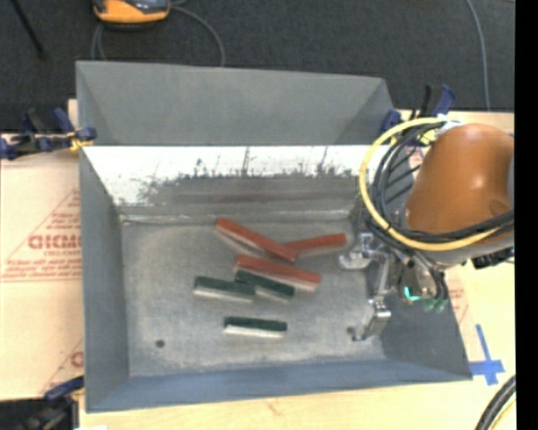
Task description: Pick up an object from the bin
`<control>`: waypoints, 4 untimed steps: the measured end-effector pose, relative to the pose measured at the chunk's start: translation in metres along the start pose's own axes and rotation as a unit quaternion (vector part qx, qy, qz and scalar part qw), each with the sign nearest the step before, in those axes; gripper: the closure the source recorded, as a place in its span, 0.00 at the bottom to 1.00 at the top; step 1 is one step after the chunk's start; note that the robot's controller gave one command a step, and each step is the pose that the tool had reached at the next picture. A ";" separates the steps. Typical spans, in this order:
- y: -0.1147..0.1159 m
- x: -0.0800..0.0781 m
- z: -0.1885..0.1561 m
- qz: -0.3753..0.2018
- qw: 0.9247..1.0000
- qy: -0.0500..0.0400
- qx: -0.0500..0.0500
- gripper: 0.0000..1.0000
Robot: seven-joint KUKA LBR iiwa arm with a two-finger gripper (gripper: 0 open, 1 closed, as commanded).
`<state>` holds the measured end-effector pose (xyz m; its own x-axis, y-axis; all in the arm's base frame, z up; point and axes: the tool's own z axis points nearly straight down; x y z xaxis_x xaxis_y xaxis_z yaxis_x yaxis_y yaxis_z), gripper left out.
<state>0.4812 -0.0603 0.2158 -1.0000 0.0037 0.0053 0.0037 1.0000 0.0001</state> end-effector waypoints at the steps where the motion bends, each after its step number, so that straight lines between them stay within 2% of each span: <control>1: 0.000 -0.002 -0.004 -0.001 1.000 -0.004 0.001 0.00; 2: 0.025 -0.052 0.071 -0.025 1.000 -0.007 0.001 0.00; 3: 0.018 -0.094 0.062 -0.063 0.998 -0.003 0.000 0.00; 4: 0.042 -0.159 0.084 -0.030 1.000 -0.007 0.000 0.00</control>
Offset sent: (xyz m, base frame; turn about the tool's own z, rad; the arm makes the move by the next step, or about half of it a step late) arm 0.0930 0.0487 -0.1458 -0.0894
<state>0.6403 -0.0191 0.1312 -0.9984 -0.0555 -0.0089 -0.0555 0.9985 0.0007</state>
